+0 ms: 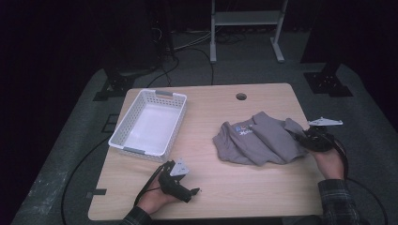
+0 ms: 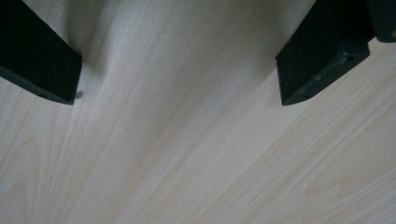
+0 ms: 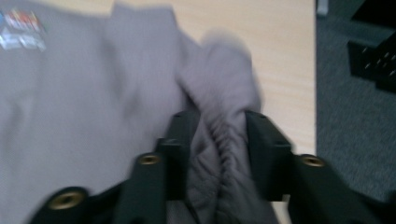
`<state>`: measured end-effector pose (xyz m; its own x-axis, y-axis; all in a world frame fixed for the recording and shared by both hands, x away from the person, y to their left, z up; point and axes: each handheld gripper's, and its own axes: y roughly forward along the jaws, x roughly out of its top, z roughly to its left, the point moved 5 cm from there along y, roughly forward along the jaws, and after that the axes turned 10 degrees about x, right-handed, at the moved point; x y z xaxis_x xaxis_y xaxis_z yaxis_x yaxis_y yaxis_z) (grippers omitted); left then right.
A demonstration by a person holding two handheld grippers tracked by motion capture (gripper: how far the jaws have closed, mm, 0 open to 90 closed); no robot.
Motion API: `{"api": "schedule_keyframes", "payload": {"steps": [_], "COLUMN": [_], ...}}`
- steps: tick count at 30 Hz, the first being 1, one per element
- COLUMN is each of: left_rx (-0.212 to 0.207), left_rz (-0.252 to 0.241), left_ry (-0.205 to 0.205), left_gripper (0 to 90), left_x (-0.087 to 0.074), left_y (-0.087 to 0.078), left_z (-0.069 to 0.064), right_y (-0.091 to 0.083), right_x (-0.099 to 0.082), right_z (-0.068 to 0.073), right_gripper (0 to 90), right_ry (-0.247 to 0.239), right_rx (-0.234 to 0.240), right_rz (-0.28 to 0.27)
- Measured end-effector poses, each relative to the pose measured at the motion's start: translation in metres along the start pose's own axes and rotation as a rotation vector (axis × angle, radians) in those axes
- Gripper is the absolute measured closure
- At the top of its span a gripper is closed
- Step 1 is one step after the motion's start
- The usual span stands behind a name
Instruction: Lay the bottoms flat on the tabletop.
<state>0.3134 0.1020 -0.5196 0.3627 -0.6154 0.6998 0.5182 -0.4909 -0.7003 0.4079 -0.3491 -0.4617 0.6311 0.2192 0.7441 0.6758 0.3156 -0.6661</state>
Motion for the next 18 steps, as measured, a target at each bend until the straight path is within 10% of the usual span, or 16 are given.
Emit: {"api": "schedule_keyframes", "payload": {"steps": [9,10,18], "left_rx": [-0.002,-0.006,-0.007], "left_rz": [-0.014,-0.023,-0.106], "left_ry": [-0.014,-0.025,-0.034], "left_gripper": [0.0,0.0,4.4], "left_x": [0.018,0.024,0.066], "left_y": [0.003,0.004,0.018], "left_z": [-0.009,-0.009,-0.006], "right_y": [-0.018,-0.010,0.013], "right_x": [0.019,0.019,0.013], "right_z": [0.032,0.047,0.070], "right_gripper": [44.2,42.8,39.9], "right_ry": [-0.073,-0.096,-0.153], "right_rx": [0.084,0.144,0.191], "right_rz": [-0.090,-0.067,0.005]}}
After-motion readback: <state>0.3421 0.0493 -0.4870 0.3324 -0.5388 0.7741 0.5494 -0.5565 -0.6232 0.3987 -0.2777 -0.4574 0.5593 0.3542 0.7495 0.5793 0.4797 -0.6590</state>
